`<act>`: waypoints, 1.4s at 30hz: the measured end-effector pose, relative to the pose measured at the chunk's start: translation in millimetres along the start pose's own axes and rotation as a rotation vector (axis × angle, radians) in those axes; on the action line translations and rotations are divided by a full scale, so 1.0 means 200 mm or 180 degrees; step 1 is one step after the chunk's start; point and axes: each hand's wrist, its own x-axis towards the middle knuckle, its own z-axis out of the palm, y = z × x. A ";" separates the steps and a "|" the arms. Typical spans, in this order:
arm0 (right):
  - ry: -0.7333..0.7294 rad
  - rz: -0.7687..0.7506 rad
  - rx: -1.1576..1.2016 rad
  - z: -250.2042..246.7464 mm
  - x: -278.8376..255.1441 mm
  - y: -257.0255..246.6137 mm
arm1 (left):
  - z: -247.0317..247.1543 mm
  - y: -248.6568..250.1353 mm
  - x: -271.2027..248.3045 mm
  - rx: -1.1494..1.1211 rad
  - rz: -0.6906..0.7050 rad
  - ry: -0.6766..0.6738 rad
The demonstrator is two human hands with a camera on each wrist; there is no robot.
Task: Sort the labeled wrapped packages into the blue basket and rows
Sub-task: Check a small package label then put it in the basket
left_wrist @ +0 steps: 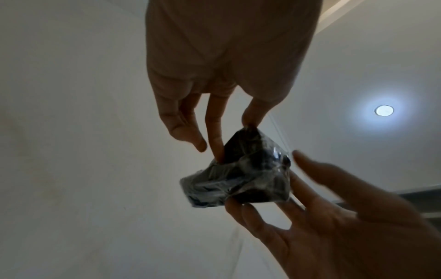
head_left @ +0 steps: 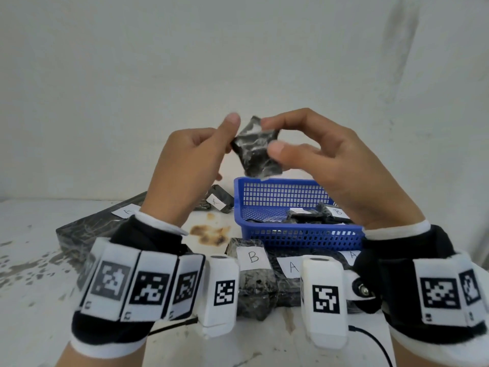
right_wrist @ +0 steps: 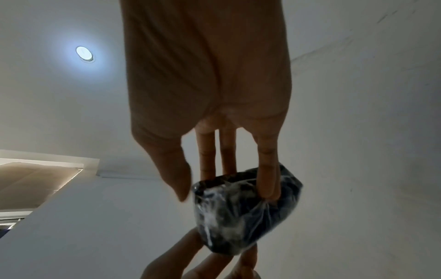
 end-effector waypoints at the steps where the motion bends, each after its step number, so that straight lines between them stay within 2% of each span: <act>1: 0.0030 -0.0033 0.0002 0.00 0.00 0.00 | -0.01 -0.01 0.00 0.0016 -0.0031 -0.0028; 6: 0.0154 -0.0226 -0.0063 0.02 0.01 0.02 | -0.01 0.01 0.00 -0.0226 -0.0236 -0.0397; 12: 0.0329 -0.0493 -0.0086 0.03 0.03 0.03 | 0.00 0.04 -0.03 -0.0261 -0.0225 -0.0563; 19: 0.0562 0.0053 -0.0057 0.03 0.03 0.05 | -0.01 0.04 -0.03 -0.0174 -0.0185 -0.0685; 22: 0.0503 0.0199 -0.0086 0.04 0.04 0.05 | -0.01 0.04 -0.03 -0.0138 -0.0189 -0.0730; 28: 0.0406 0.0257 -0.0292 0.05 0.04 0.04 | -0.01 0.04 -0.03 -0.0144 -0.0144 -0.0679; 42: 0.0302 0.0344 -0.0038 0.04 0.03 0.03 | 0.00 0.02 -0.03 -0.0251 -0.0092 -0.0647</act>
